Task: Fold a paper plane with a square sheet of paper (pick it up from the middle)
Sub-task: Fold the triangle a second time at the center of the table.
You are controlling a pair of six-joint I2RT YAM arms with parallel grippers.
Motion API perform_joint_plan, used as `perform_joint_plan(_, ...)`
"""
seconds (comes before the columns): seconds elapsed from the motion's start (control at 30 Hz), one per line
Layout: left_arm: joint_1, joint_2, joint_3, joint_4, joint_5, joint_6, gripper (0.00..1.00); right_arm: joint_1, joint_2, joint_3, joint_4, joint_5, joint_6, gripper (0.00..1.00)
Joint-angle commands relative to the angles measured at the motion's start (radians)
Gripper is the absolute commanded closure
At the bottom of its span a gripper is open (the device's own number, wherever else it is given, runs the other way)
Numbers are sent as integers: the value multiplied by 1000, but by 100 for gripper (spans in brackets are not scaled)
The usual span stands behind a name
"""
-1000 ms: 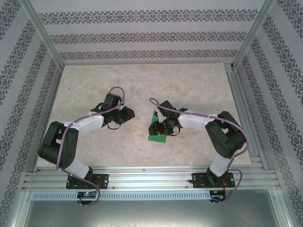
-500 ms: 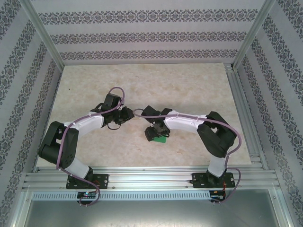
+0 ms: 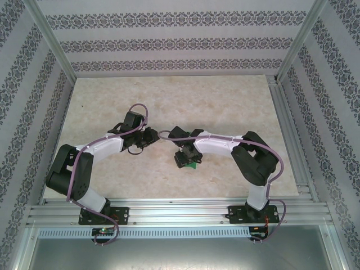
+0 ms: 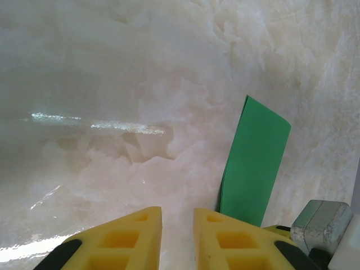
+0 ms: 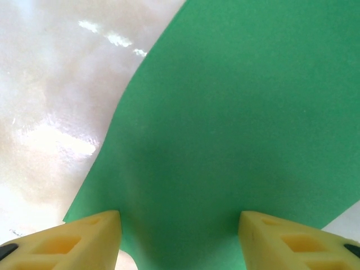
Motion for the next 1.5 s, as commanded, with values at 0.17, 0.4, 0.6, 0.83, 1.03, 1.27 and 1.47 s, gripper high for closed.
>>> perform_joint_plan(0.17,-8,11,26,-10,14,11,76,-103,-71,-134,186,-264,45,43)
perform_joint_plan(0.4,-9,22,36,-8,26,12,76,-162,-89,-185,235,-322,69,47)
perform_joint_plan(0.6,-33,53,49,13,71,5,75,-182,-98,-216,282,-353,88,50)
perform_joint_plan(0.83,-111,133,84,63,129,-30,75,-216,-142,-293,394,-425,121,49)
perform_joint_plan(1.03,-153,176,67,138,151,-86,75,-233,-154,-322,427,-448,138,48)
perform_joint_plan(1.27,-166,231,78,219,176,-160,72,-234,-158,-343,450,-448,136,48)
perform_joint_plan(1.47,-167,275,96,281,199,-230,68,-235,-158,-351,452,-447,125,48)
